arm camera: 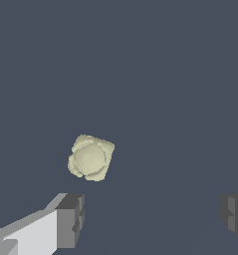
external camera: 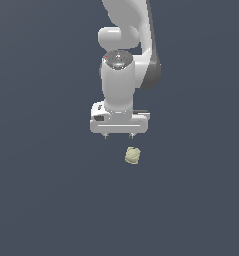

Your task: Pick up the object and move it to a goal position.

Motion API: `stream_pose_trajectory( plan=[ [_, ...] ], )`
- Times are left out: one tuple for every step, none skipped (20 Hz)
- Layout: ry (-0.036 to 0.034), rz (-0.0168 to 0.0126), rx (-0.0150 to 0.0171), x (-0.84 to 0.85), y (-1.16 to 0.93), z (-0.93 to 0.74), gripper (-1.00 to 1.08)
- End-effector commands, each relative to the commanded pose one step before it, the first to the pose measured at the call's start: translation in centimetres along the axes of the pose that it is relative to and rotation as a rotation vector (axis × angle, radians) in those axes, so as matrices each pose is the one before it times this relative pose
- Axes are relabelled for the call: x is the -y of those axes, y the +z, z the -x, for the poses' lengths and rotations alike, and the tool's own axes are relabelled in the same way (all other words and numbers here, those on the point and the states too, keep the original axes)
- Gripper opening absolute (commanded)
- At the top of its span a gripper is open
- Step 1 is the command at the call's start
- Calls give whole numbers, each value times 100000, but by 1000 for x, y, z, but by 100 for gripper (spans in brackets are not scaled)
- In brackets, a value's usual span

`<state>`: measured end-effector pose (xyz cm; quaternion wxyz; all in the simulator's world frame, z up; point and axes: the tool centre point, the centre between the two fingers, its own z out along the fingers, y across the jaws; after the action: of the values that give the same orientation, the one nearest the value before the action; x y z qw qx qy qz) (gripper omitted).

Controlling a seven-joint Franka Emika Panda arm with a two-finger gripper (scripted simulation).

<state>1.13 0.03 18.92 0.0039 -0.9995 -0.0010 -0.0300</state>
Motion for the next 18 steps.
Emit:
stream_pose_trajectory(
  plan=[
    [0,0,0,-1,0,0,100],
    [0,0,0,64,25,-5,100],
    [33,-150,-71,145,29,-3,100],
    [40,-174,-79,260,71,-9,100],
    [61,-262,-116,357,94,-10,100],
    [80,-333,-144,456,121,-9,100],
    [84,-340,-142,469,127,-5,100],
    [67,-264,-107,365,100,-1,100],
    [48,-187,-74,259,72,1,100],
    [29,-108,-42,154,44,1,100],
    [0,0,0,59,23,-1,100],
    [0,0,0,-68,-27,1,100],
    [-17,62,24,-80,-22,-1,100],
    [0,0,0,6,-3,2,100],
    [151,4,34,5,43,-5,100],
    [224,-2,46,44,70,-5,100],
    [344,4,74,51,104,-8,100],
    [447,13,99,67,136,-9,100]
  ],
)
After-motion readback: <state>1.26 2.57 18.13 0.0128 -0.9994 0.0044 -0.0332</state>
